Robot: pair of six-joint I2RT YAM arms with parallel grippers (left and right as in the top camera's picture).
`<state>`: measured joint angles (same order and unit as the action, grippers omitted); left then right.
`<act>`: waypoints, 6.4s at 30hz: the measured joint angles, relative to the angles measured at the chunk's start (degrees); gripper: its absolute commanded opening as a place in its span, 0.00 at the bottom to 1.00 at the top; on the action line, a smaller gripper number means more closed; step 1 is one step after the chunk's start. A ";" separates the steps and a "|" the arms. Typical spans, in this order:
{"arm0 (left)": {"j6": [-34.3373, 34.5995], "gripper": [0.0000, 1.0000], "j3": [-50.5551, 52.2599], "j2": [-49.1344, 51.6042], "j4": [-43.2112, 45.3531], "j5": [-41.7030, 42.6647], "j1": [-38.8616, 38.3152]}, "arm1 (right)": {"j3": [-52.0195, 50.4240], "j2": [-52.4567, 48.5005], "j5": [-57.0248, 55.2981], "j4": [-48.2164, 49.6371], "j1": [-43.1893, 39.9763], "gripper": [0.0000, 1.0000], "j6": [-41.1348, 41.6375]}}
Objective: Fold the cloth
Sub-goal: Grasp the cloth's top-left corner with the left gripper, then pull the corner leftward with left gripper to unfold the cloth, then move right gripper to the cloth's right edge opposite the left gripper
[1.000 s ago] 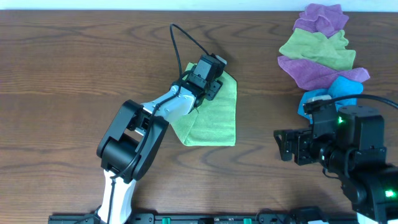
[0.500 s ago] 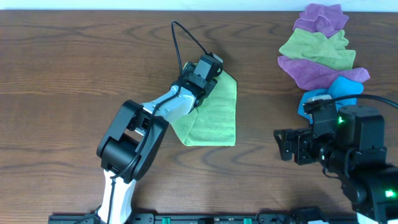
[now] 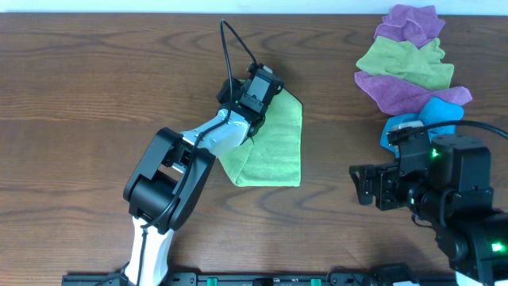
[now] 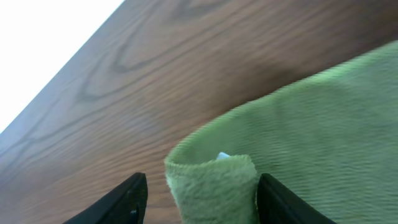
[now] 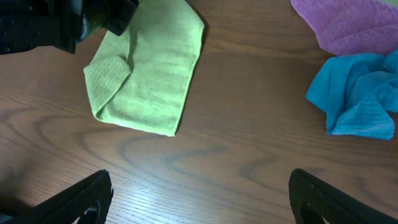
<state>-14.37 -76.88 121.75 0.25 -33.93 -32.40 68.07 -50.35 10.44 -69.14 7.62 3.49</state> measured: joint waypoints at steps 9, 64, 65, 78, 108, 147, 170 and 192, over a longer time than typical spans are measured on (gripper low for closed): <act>-4.11 0.18 -0.02 0.00 -4.48 -4.72 0.04 | 0.00 -0.59 0.00 0.02 0.00 0.90 -0.02; 15.39 0.52 -0.76 -11.89 -27.10 42.01 21.09 | 0.00 -3.72 0.00 0.37 0.00 0.89 -0.02; 16.17 0.54 -0.76 -11.89 -27.17 44.89 22.73 | 0.00 -3.72 0.00 0.35 0.00 0.89 -0.02; 17.62 0.52 -0.76 -8.37 -27.17 61.46 27.36 | 0.00 -3.72 0.00 0.37 0.00 0.89 -0.09; 16.94 0.47 -0.76 -3.93 -22.05 59.52 27.50 | 0.00 -3.72 0.00 1.29 0.00 0.89 -1.57; 15.87 0.49 -8.74 -2.71 -36.15 60.76 40.98 | 0.00 -7.37 0.13 6.93 0.00 0.80 -1.53; 16.09 0.23 -8.96 -16.39 -52.33 66.14 32.04 | 0.00 -35.54 7.23 36.04 0.00 0.76 -5.86; 30.51 0.06 7.96 -19.74 -54.75 40.76 12.68 | 9.16 -51.69 17.05 46.05 0.68 0.08 -5.99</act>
<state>16.14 -68.93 102.02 -54.50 6.83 -19.73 77.23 -102.04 27.49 -23.09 8.29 -2.50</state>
